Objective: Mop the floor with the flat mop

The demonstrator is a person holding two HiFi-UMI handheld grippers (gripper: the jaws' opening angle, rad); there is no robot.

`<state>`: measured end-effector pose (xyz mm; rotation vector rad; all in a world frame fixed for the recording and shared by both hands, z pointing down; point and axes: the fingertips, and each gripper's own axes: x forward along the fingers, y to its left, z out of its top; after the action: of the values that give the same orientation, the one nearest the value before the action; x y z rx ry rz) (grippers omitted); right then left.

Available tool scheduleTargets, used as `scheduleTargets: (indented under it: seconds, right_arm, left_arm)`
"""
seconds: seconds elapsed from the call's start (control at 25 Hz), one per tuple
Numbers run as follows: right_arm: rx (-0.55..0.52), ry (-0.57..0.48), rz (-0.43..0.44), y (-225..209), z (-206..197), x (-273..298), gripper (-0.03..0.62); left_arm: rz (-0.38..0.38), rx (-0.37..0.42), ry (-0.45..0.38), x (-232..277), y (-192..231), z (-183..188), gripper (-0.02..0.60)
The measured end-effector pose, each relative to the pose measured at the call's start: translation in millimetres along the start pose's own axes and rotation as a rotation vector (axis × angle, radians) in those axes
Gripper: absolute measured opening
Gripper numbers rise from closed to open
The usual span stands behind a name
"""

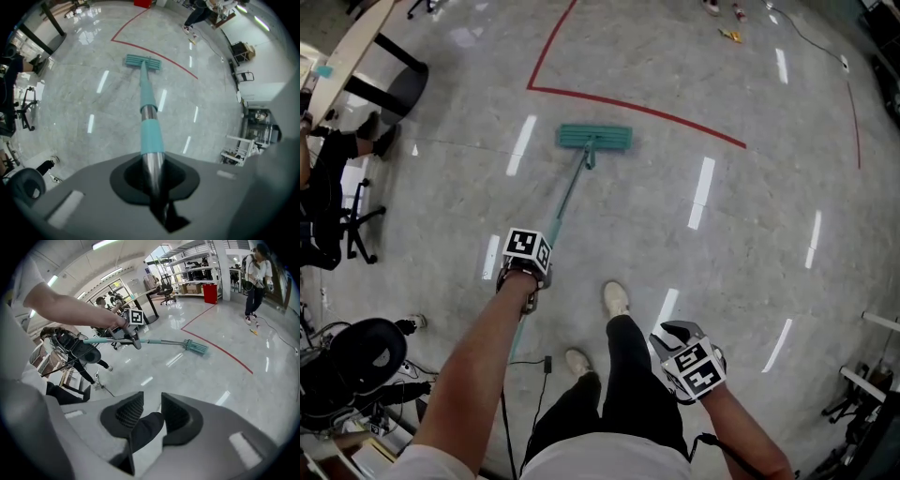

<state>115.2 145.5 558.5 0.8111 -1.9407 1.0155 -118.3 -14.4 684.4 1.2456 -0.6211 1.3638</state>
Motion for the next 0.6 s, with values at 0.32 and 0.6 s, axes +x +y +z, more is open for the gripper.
scheduleTargets:
  seconds: [0.32,0.6]
  right_arm:
    - [-0.102,-0.006,0.031,40.2,3.9,13.6,0.121]
    - [-0.170,-0.009,0.059,85.3,5.5,20.4,0.121]
  left_arm:
    - [0.033,0.013,-0.025,-0.4,28.2,-107.1,0.043]
    - [-0.020,-0.042,-0.013,17.7,25.3,-209.3,0.043]
